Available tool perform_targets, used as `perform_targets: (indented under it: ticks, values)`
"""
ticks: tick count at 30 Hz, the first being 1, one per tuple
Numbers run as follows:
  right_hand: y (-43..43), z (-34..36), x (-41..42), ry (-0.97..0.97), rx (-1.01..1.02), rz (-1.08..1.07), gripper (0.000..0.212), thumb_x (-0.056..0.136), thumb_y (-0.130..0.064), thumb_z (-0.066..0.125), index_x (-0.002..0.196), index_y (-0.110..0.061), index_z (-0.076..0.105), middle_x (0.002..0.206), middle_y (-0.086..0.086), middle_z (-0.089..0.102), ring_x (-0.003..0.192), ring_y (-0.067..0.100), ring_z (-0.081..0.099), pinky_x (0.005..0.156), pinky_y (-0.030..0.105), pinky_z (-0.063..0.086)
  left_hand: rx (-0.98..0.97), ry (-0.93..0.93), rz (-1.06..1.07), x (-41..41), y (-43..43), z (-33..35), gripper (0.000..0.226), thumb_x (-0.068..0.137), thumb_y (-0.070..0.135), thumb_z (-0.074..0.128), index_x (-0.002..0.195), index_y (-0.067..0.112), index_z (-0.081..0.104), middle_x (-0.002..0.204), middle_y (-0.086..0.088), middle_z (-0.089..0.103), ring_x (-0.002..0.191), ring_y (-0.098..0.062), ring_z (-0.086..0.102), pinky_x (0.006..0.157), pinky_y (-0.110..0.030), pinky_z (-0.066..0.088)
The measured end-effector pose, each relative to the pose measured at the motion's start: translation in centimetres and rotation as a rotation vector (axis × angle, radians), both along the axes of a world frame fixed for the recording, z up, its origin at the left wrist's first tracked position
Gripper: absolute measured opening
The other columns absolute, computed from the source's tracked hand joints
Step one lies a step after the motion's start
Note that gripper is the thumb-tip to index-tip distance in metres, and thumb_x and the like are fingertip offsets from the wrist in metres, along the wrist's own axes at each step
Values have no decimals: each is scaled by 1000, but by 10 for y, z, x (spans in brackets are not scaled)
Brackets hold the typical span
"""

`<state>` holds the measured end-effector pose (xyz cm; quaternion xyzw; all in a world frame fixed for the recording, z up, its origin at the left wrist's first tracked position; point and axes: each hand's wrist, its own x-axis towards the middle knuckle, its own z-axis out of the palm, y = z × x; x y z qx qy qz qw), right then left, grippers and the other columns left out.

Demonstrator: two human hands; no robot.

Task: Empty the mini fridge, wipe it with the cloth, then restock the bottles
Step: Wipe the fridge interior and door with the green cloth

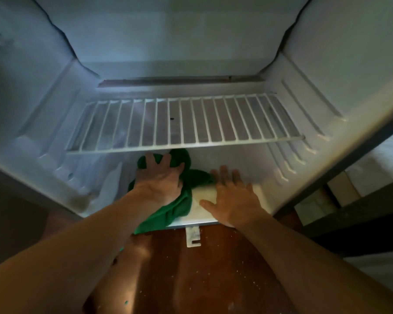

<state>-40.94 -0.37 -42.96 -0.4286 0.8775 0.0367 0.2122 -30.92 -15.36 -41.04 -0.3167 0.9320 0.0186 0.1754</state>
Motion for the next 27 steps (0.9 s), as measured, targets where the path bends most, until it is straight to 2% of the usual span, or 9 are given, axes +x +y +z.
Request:
perform_targets:
  ticks: [2,4,6,8,10,12,19,23,27]
  values:
    - [0,-2,-1,-3,10,-2,83,93,-65,31,153,-30,-13,160,0,-20,148,29,-13,118,54,3,-2,31,-1,-14,-15,-3,52,96,49,29,148,43,29,159,-4,21,140,-43,22,109,-53,34]
    - [0,-4,-2,-16,18,-6,82,93,-65,30,152,-31,-15,159,-2,-23,148,27,-16,118,53,0,-36,115,-65,-27,-31,-6,57,89,49,19,138,35,45,145,-9,45,129,-40,43,104,-54,40]
    - [0,-4,-4,-28,20,-12,83,93,-65,31,152,-31,-16,159,-2,-25,147,26,-17,119,52,-1,-105,132,-83,-35,-40,-11,49,89,45,29,130,28,52,131,-11,55,120,-39,49,101,-55,39]
    - [-1,-3,-4,-36,24,-14,84,92,-66,32,152,-32,-16,159,-3,-24,148,26,-16,118,53,0,-128,122,-65,-36,-40,-15,48,93,43,38,138,31,46,139,-13,47,127,-41,42,105,-57,34]
    - [-2,-3,-3,-31,17,-17,84,91,-66,34,152,-32,-14,160,-3,-21,148,26,-13,118,54,2,-48,100,-27,-25,-27,-11,51,95,46,36,146,42,34,157,-9,23,140,-43,22,112,-60,26]
    - [-4,-2,-5,-22,21,-16,86,91,-67,36,154,-31,-9,161,-2,-18,149,27,-9,118,55,5,36,63,-38,-3,-12,-6,51,96,48,36,147,48,28,161,0,8,143,-45,6,113,-59,27]
    - [-6,4,-6,-24,64,-9,89,89,-70,35,154,-29,-10,160,0,-20,149,29,-8,117,56,11,-64,-71,-52,71,41,10,55,100,48,35,152,36,21,152,-8,18,135,-47,17,97,-55,43]
    - [-5,1,-4,-24,35,-8,89,89,-70,34,153,-28,-11,160,1,-20,148,30,-9,118,56,10,-55,-82,20,62,37,11,56,100,44,36,153,30,22,152,-11,19,133,-47,21,95,-55,44]
    - [-2,0,-1,-36,3,-17,86,91,-66,35,153,-29,-12,160,0,-23,148,29,-13,118,55,5,-56,-120,82,29,8,8,54,99,45,36,151,34,23,155,-7,15,138,-48,12,101,-60,39]
